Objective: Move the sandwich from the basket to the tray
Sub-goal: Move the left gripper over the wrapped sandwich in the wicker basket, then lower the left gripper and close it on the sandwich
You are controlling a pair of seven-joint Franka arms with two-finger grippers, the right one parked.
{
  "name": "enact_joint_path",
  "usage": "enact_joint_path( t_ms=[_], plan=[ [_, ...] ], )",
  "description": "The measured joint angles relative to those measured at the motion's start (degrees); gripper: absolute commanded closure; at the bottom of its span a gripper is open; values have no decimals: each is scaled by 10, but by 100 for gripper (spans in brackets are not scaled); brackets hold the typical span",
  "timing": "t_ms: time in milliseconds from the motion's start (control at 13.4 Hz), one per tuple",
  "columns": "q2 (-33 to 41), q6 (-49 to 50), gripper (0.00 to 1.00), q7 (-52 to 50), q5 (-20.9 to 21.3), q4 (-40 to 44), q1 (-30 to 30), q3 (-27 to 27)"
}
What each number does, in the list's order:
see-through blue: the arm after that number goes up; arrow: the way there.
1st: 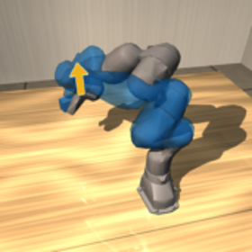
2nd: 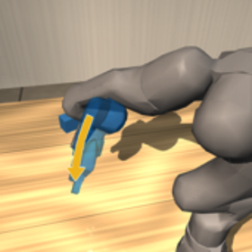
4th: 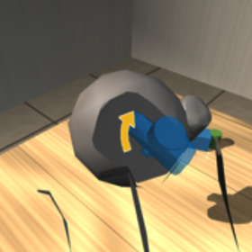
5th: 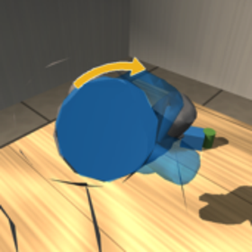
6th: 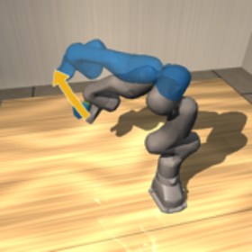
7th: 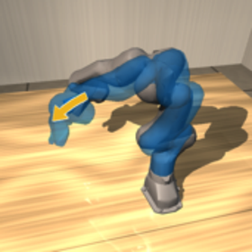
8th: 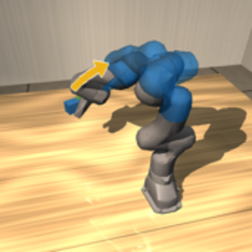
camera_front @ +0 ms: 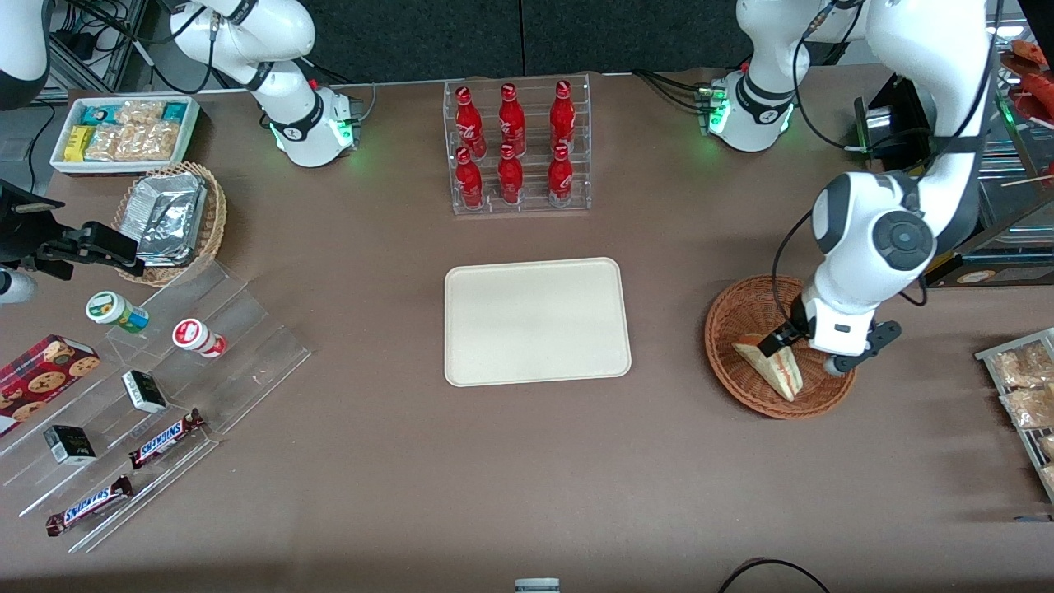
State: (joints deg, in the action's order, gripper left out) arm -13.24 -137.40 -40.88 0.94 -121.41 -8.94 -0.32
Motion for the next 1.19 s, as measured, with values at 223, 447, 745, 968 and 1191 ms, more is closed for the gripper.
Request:
enact_joint_path(
  t_ms=[223, 447, 745, 968, 1191],
  plan=[
    [-18, -32, 0, -2, 0, -9, -1, 0],
    [-31, -59, 57, -3, 0, -22, -1, -1],
    [-35, -71, 100, -12, 0, -18, -1, -1],
    [-35, -70, 100, -19, 0, -6, -1, -1],
    [-18, 19, 100, -16, 6, 24, -5, 0]
  ],
)
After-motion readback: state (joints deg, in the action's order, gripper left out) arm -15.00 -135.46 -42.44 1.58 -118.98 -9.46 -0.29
